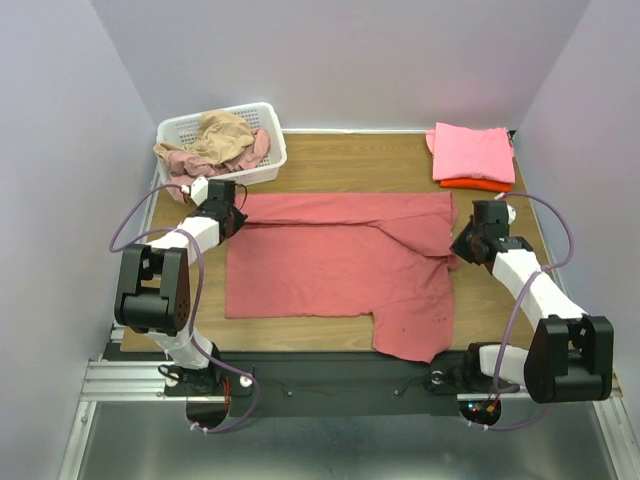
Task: Fold and stack the t-shirts
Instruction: Fold the tshirt
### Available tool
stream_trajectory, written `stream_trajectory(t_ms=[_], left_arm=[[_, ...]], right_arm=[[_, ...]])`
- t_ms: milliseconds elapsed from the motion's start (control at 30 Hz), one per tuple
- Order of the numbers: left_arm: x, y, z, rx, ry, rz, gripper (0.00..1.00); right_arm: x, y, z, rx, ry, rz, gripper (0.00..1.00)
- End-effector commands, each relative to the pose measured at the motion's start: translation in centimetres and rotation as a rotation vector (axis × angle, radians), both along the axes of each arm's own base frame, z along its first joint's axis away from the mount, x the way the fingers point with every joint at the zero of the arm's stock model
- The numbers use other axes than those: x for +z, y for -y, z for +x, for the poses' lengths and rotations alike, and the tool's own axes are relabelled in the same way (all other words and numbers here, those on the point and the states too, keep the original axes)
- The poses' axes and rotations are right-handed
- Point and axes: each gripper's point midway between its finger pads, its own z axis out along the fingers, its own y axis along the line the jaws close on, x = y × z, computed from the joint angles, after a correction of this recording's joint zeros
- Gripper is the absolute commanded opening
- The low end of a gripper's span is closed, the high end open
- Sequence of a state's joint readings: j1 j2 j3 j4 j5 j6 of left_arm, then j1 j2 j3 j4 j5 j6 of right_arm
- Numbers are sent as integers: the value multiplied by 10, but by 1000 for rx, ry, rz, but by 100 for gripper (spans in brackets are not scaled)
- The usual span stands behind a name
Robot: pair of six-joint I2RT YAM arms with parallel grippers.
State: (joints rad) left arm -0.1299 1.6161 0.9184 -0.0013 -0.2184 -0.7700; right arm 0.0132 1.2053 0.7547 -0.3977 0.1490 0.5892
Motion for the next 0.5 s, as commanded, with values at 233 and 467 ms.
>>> stream_trajectory(t_ms=[233, 467], left_arm=[[0, -14, -18, 55, -56, 42, 27], [56, -29, -32, 121, 51, 72, 72]], right_arm=[[-23, 10, -25, -42, -91, -31, 28], [21, 3, -16, 11, 13, -19, 85]])
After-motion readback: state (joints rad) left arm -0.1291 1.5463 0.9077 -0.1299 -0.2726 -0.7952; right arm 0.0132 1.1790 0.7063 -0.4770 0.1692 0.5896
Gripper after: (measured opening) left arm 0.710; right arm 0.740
